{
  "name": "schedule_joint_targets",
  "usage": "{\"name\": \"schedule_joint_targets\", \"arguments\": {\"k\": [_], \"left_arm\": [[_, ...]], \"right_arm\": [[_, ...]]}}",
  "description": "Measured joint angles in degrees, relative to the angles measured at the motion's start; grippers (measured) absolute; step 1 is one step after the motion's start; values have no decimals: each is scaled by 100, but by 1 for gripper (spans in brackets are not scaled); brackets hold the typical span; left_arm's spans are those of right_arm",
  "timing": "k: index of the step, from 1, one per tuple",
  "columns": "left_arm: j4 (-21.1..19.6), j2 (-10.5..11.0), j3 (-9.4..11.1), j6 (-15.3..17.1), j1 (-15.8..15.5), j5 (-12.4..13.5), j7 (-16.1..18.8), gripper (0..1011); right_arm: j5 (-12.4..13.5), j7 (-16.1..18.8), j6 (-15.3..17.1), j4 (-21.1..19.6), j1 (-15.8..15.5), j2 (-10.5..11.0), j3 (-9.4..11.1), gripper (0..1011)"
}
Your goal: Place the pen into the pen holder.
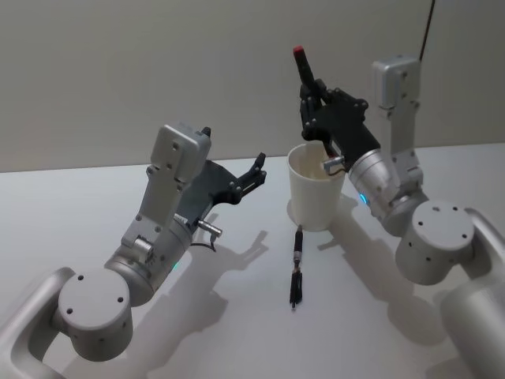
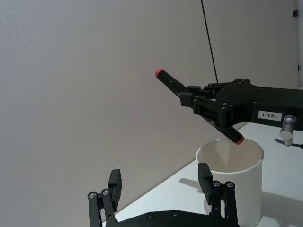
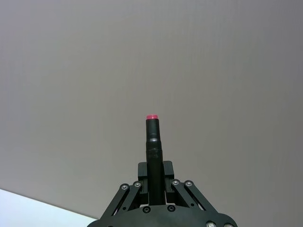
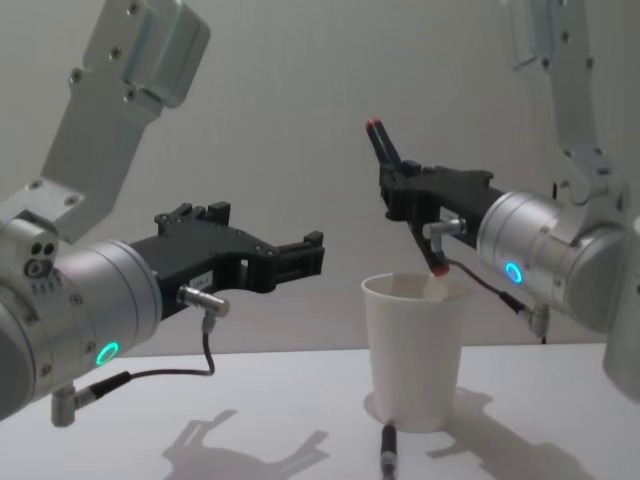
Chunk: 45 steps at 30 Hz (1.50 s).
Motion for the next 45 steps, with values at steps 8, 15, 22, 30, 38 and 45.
{"name": "schedule_joint_targets", "arguments": {"k": [8, 15, 22, 30, 38, 45], "left_arm": [[0, 0, 0, 0, 0, 0, 0, 1001], [0, 0, 0, 0, 0, 0, 0, 1001], [0, 0, 0, 0, 0, 0, 0, 1001], [0, 0, 0, 0, 0, 0, 0, 1001], [0, 0, 0, 0, 0, 0, 0, 1001], [0, 0, 0, 0, 0, 0, 0, 1001]], "right_arm": [[-32, 0, 6, 89, 8, -36, -28, 176], [-53, 2, 33, 115, -20, -43, -48, 176], [-70, 2, 54, 118, -64, -39, -61, 176], [-83, 3, 86, 95, -126, -22, -67, 176], [-100, -2, 103, 67, -172, -8, -70, 176], [-108, -9, 111, 50, -197, -1, -70, 176]]}}
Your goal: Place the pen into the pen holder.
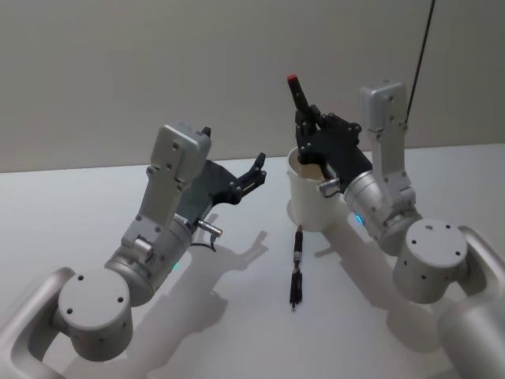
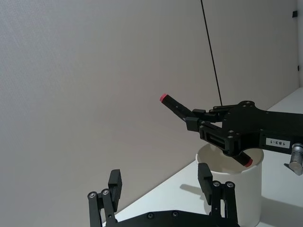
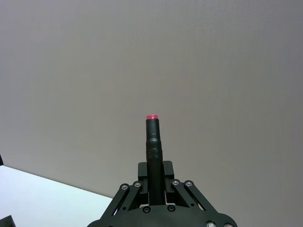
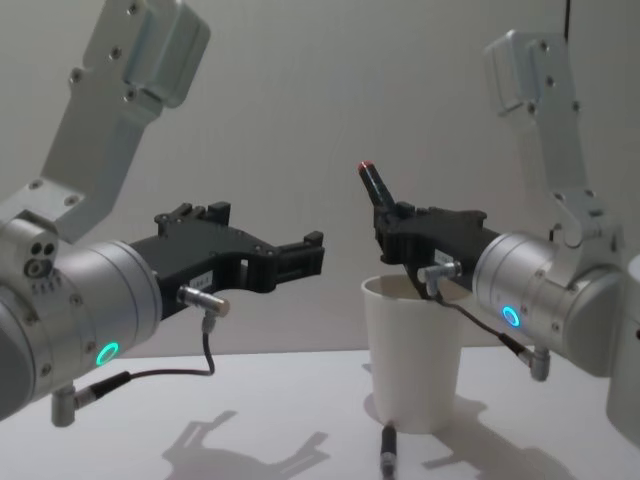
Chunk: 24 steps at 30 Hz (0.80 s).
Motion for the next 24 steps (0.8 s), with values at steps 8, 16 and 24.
{"name": "schedule_joint_targets", "arguments": {"k": [8, 16, 24], "left_arm": [[0, 0, 0, 0, 0, 0, 0, 1001], [0, 0, 0, 0, 0, 0, 0, 1001], [0, 0, 0, 0, 0, 0, 0, 1001]], "right_arm": [[-6, -5, 5, -9, -13, 4, 0, 176], [-10, -8, 8, -15, -18, 7, 0, 176], [-11, -8, 8, -19, -22, 9, 0, 305]]}}
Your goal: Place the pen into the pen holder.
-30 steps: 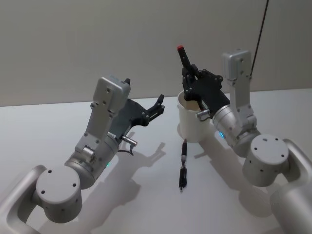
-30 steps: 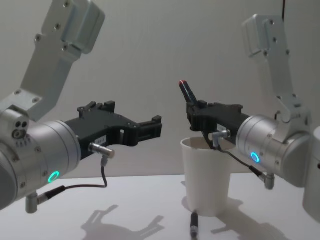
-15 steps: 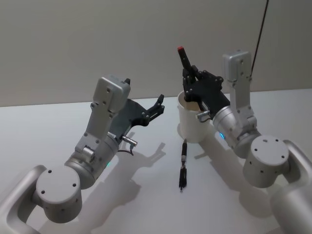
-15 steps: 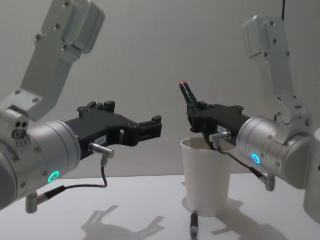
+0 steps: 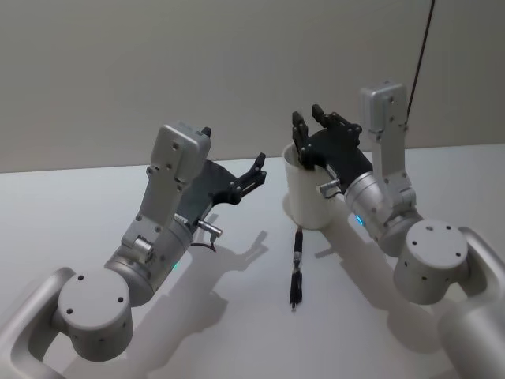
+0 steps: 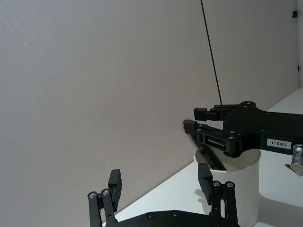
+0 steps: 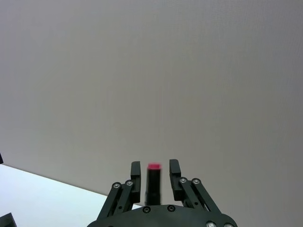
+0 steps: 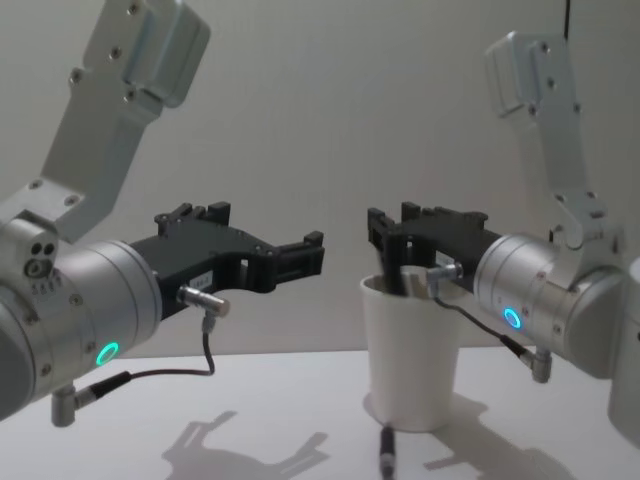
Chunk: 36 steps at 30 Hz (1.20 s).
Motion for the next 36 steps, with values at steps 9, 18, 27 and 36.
{"name": "schedule_joint_targets", "arguments": {"k": [9, 18, 27, 36], "left_arm": [[0, 0, 0, 0, 0, 0, 0, 1001], [0, 0, 0, 0, 0, 0, 0, 1001], [0, 0, 0, 0, 0, 0, 0, 1001], [0, 0, 0, 0, 0, 0, 0, 1001]], "right_arm": [[0, 0, 0, 0, -4, 0, 0, 624], [0, 0, 0, 0, -4, 0, 0, 872], [-26, 15, -8, -82, -1, 23, 26, 1002], [-91, 48, -62, -595, -69, 198, 181, 1002]]}}
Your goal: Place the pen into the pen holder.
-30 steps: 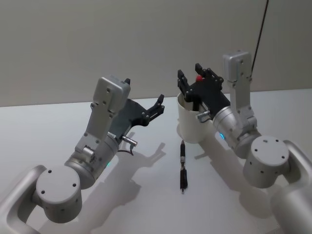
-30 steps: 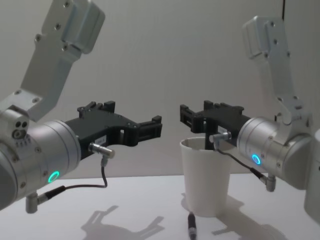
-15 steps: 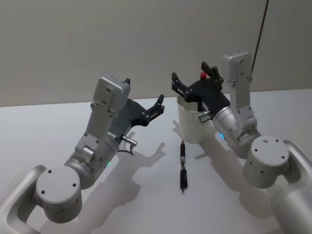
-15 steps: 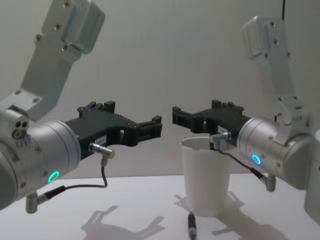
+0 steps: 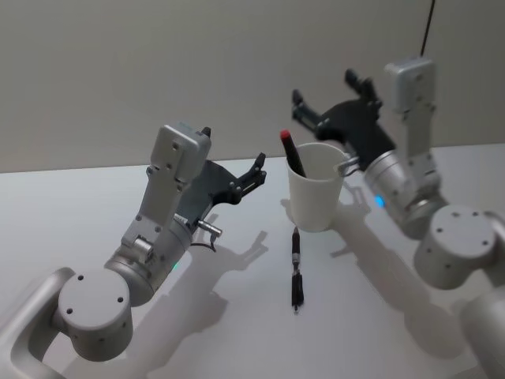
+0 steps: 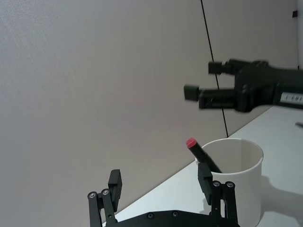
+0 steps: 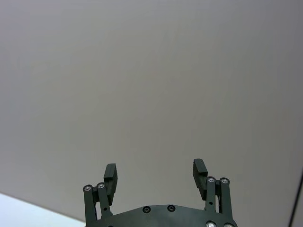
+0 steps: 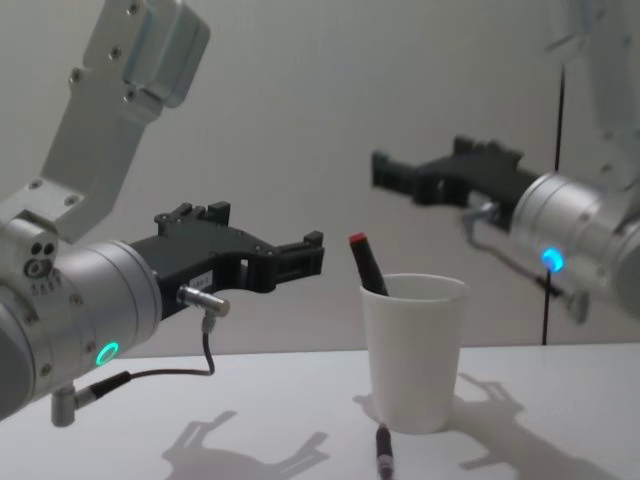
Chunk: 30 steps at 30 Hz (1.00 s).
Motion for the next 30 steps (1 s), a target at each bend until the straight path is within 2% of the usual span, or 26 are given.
{"name": "schedule_joint_targets", "arguments": {"k": [6, 12, 13, 20, 22, 30], "left_arm": [[0, 0, 0, 0, 0, 0, 0, 1001], [0, 0, 0, 0, 0, 0, 0, 1001], [0, 0, 0, 0, 0, 0, 0, 1001], [0, 0, 0, 0, 0, 0, 0, 1001], [0, 0, 0, 0, 0, 0, 0, 1001], [0, 0, 0, 0, 0, 0, 0, 1001]], "right_arm": [[18, -37, -14, -471, -148, 223, 173, 1002], [17, -204, 175, -1028, -435, 545, 384, 1002], [17, -204, 175, -1028, -435, 545, 384, 1002], [-50, -349, 515, -1450, -783, 849, 544, 1002], [-84, -412, 701, -1602, -945, 975, 604, 1002], [-172, -565, 1185, -1884, -1353, 1270, 739, 1002]]}}
